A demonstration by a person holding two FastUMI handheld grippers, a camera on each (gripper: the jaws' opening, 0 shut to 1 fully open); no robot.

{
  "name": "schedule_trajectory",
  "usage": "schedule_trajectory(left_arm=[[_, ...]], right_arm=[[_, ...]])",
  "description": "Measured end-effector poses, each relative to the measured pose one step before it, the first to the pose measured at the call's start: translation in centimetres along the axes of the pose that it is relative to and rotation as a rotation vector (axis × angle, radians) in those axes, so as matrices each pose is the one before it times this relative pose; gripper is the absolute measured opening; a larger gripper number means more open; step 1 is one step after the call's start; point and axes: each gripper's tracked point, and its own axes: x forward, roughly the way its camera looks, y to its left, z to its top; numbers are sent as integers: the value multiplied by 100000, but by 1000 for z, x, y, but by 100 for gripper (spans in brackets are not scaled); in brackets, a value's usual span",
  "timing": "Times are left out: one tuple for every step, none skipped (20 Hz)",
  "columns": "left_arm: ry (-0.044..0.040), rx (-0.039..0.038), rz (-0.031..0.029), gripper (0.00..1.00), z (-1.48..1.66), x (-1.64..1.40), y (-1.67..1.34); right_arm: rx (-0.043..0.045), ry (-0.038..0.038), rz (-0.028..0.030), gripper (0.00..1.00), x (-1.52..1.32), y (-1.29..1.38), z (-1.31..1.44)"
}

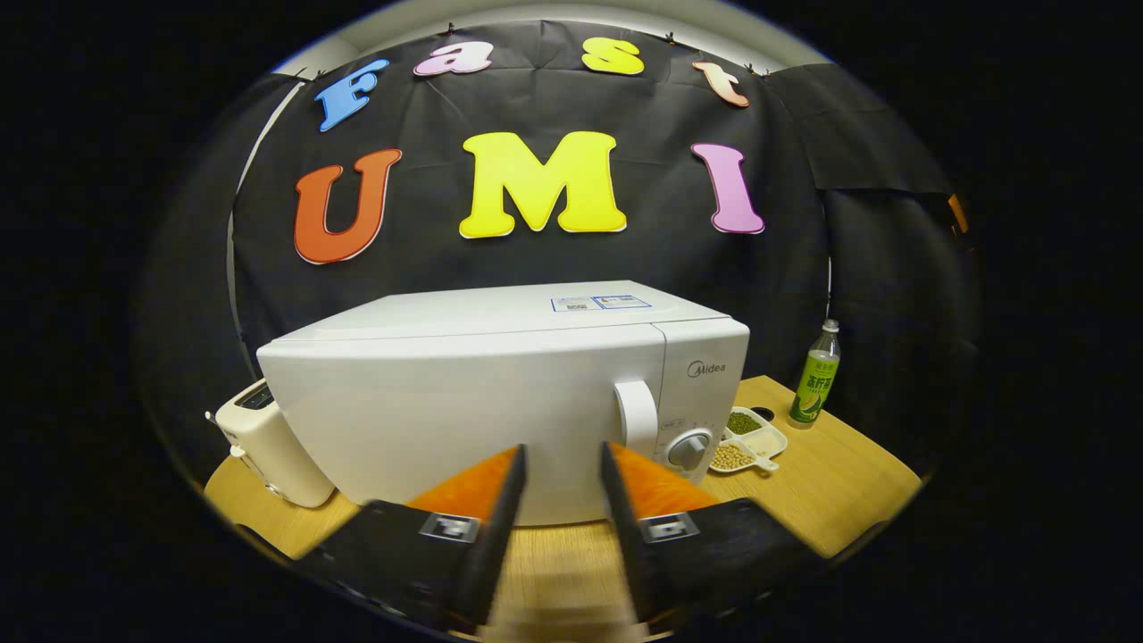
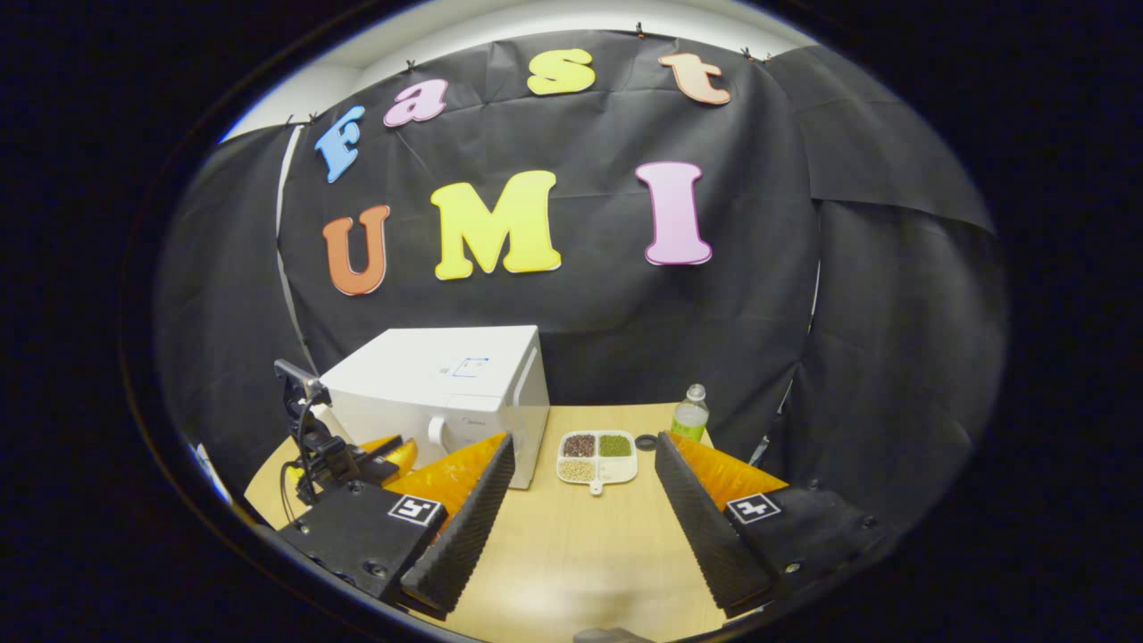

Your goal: Open the microwave oven with the left hand, put the food in, and close the microwave oven.

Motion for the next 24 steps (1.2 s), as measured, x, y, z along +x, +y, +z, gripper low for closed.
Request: schedule_trajectory(left_arm=[[-78,1897,807,63,104,-689,230],[398,1871,1671,94,-79,-680,508],[813,490,-319,95,-53,-701,117],[376,-1056,-415,95,68,-830,-4],[-120,-1888,67,95,389,-929,224],[-482,-1383,421,97,459,-982,255],[-905,-799,1521,97,632,-1019,556],[-209,-337,1306,96,485,-966,586],[475,-270,1487,96,442,-984,659],[433,-283,1295,96,389,-1073,657],[-73,-266,1212,96,604,-1126,679],[-1651,-141,482,96,797,-1262,580],[-1497,-366,178,96,793,-1285,573],[-891,-275,248,96,513,-1182,639],[-747,-11,331,96,616,-1007,437],[-1200,-53,533,96,910,-1310,687],[-1241,-72,86,96,902,-1199,561],[-2196,665,441,96,1170,-1034,530],[-2184,868,697,96,1249,-925,726],[-1615,357,351,96,986,-948,474],[-2705,304,135,97,1260,-917,447],[-2266,73,971,100,1084,-924,529],[-2416,188,1424,96,1057,-755,580],[-1999,357,501,96,1087,-732,371]], right_arm=[[715,-106,400,100,-77,360,-98],[979,171,603,92,-129,417,-220],[931,100,940,92,-86,601,-112],[243,-143,352,100,-216,365,-153],[-291,-389,-133,92,-153,265,-51],[-74,-588,-264,100,-246,158,-28],[176,-524,88,100,-316,336,61],[61,-515,148,100,-346,342,-150],[-20,-1074,-243,100,-324,141,111],[66,-1026,-370,100,-467,142,94],[584,-659,-12,100,-465,309,15],[846,-1034,-125,92,-435,309,105],[890,-1667,-282,92,-475,269,242],[350,-1242,-500,92,-399,270,69],[-212,-1170,-688,92,-391,294,38],[-500,-1193,-682,92,-498,235,38],[-514,-1178,-550,92,-478,348,139],[-561,-1219,-667,92,-522,188,204],[-270,-890,-719,92,-535,125,90],[48,-1340,-310,92,-545,329,242],[-339,-1553,-660,92,-612,259,463],[-451,-1767,-838,92,-559,128,280],[-732,-1585,-568,92,-512,327,336],[-886,-1358,-468,92,-534,409,166]])
